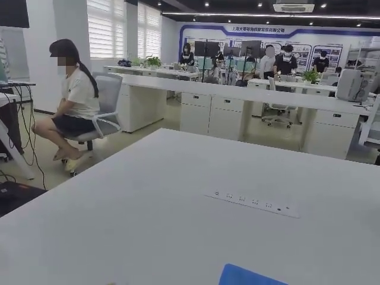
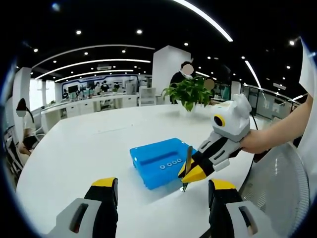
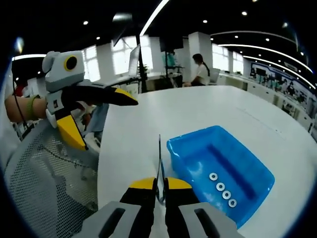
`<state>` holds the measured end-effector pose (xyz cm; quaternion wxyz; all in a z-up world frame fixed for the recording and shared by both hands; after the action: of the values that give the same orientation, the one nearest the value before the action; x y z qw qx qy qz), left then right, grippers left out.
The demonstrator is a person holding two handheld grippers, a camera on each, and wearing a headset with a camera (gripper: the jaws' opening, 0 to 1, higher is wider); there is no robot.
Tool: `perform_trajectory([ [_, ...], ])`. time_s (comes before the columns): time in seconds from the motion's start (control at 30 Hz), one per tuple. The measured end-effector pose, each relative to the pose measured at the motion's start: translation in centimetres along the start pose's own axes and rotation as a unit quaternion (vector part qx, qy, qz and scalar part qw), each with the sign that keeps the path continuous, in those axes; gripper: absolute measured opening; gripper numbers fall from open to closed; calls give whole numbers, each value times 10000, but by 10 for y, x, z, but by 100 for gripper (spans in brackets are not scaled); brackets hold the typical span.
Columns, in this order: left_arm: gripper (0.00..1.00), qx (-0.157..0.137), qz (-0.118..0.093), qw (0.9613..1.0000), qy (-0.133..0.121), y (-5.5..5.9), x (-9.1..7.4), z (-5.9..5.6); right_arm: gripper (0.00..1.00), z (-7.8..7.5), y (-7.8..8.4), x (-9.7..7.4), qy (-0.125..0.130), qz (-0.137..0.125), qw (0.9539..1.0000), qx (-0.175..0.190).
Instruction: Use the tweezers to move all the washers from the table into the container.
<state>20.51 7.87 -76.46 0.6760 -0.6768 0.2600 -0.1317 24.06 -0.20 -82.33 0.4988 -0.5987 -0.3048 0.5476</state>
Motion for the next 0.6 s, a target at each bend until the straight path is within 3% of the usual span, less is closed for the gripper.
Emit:
perform_trajectory([
  [0.2,75,-96,-72,9999,-37,-2,-1,2,3,-1,-5,-3,16,-108,9998,186],
  [0.6,75,-132,-86,9999,-54,-2,-1,2,3,-14,-45,-4,43,-667,9972,345],
])
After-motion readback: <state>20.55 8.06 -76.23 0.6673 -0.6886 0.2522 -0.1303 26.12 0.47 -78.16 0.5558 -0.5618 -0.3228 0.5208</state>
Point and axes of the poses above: the centre of the closed fingertips' face, and the gripper's own axes: x roughly forward along the fingers, z roughly to its left, y roughly out of its underside, the point moved 2 cm from there along -x, roughly backward along the fingers, and after that the axes turned 13 degrees about -z, right-handed, at the moved point
